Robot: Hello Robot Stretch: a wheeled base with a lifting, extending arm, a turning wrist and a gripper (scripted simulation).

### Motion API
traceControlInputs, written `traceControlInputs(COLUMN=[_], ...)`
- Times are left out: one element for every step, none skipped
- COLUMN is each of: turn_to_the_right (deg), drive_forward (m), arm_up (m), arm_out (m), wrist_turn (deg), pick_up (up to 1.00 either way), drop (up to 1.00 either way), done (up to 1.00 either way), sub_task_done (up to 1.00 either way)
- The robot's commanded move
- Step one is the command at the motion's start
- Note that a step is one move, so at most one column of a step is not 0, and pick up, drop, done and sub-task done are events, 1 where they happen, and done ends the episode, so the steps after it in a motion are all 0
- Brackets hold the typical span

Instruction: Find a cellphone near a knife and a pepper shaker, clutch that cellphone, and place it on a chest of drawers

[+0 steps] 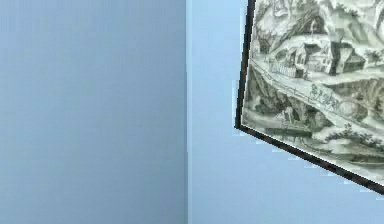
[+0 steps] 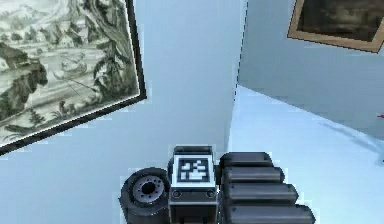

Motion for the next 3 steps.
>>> traceControlInputs(turn_to_the_right=[0.0, -39.0, 0.0], drive_forward=[0.20, 0.00, 0.30], arm_up=[0.00, 0.00, 0.00], arm_out=[0.00, 0.00, 0.00], wrist_turn=[0.0, 0.0, 0.0], pick_up=[0.00, 0.00, 0.00], drop=[0.00, 0.00, 0.00], done=[0.00, 0.00, 0.00], sub_task_done=[0.00, 0.00, 0.00])
